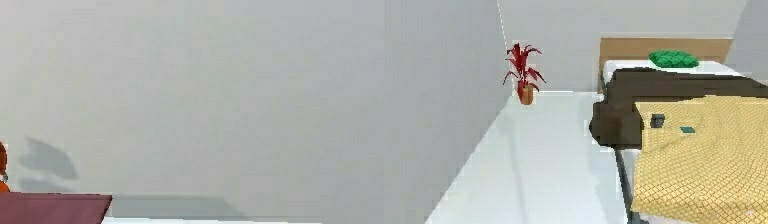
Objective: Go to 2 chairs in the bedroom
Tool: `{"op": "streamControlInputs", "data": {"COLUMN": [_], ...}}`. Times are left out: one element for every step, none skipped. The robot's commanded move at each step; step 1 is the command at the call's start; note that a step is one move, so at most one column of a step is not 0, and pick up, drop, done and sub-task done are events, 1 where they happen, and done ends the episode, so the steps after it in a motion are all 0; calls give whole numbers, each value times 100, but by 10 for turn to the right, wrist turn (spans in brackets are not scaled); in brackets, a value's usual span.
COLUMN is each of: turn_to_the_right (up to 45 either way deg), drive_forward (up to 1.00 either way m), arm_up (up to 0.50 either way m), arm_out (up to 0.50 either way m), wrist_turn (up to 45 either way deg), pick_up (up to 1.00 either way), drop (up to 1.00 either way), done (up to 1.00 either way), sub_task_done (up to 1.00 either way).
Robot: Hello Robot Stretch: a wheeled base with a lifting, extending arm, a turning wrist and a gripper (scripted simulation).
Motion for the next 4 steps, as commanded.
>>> {"op": "streamControlInputs", "data": {"turn_to_the_right": [0, -450, -270, 0], "drive_forward": [40, 0, 0, 0], "arm_up": [0, 0, 0, 0], "arm_out": [0, 0, 0, 0], "wrist_turn": [0, 0, 0, 0], "pick_up": [0, 0, 0, 0], "drop": [0, 0, 0, 0], "done": [0, 0, 0, 100], "sub_task_done": [0, 0, 0, 0]}}
